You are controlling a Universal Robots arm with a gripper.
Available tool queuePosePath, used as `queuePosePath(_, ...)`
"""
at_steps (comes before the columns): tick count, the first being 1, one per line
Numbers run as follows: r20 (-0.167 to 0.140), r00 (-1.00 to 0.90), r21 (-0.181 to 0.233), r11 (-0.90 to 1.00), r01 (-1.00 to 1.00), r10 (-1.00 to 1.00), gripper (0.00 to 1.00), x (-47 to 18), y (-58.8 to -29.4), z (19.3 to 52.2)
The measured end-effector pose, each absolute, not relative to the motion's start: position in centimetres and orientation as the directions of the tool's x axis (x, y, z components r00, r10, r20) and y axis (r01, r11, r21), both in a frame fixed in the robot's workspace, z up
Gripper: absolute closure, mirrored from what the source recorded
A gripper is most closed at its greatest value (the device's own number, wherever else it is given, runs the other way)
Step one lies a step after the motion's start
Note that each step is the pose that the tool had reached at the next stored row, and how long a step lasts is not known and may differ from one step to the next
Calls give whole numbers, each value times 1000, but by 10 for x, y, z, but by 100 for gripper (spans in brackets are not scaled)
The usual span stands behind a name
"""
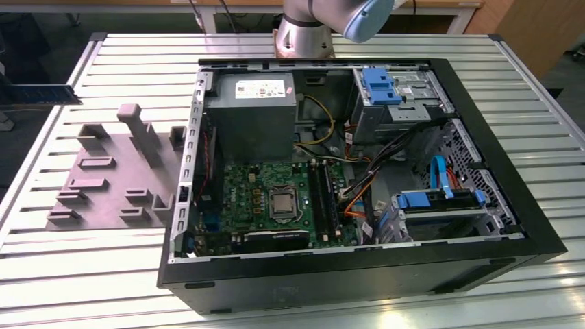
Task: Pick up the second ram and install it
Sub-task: 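Pick up the second ram and move it above second insertion slot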
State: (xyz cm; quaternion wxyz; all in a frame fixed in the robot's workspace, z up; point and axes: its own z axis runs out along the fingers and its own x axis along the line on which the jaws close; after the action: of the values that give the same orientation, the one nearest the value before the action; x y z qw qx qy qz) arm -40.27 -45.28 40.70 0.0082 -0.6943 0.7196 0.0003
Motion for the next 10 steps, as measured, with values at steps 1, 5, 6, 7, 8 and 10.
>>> queuePosePath(1,-12,-36,-11,36,-999,-999,86,-403,-453,407)
queuePosePath(5,-12,-36,-11,36,-999,-999,86,-403,-453,407)
queuePosePath(6,-12,-36,-11,36,-999,-999,86,-402,-453,408)
queuePosePath(7,-12,-36,-11,36,-999,-999,86,-402,-453,408)
queuePosePath(8,-12,-36,-11,36,-999,-999,86,-401,-453,407)
queuePosePath(10,-12,-36,-11,36,-999,-999,86,-399,-453,407)
